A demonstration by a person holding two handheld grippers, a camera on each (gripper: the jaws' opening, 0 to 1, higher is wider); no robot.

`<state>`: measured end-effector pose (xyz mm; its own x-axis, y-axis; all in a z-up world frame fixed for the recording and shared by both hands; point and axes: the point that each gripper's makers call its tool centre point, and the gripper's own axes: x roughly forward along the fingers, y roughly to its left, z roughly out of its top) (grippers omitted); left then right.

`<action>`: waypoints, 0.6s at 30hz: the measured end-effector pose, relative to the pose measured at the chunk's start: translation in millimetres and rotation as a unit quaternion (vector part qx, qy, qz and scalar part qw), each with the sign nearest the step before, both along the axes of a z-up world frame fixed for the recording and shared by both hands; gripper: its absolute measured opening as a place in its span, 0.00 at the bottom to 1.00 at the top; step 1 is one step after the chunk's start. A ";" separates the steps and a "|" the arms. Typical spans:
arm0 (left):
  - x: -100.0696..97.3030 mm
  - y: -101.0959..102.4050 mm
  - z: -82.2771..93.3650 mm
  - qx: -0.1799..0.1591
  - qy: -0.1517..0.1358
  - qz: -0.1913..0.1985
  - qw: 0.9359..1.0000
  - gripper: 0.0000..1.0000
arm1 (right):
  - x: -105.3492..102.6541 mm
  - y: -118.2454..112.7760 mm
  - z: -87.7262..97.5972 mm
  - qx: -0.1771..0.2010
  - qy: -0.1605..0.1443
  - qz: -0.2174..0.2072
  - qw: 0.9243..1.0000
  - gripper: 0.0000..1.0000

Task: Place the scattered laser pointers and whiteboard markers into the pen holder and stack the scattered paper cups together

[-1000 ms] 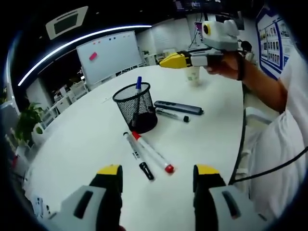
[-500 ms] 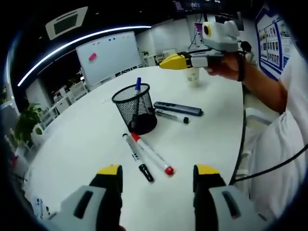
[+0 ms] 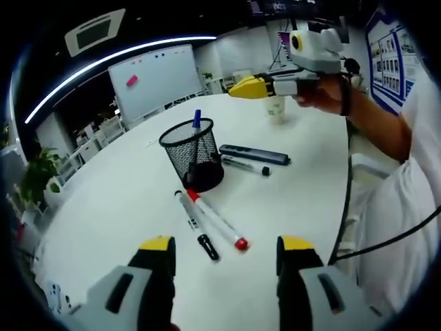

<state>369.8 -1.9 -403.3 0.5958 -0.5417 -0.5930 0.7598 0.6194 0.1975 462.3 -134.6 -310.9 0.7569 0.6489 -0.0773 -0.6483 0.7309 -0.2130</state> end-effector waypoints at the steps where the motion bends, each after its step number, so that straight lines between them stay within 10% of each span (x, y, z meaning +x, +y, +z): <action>1: 0.1 0.0 0.3 0.000 0.000 0.000 1.000 0.60 | -0.3 0.0 -0.1 0.000 0.000 0.000 1.000 0.02; 18: -1.3 -1.2 -0.5 0.005 0.000 -0.003 1.000 0.60 | -0.1 -1.8 0.0 0.001 0.000 -0.003 1.000 0.04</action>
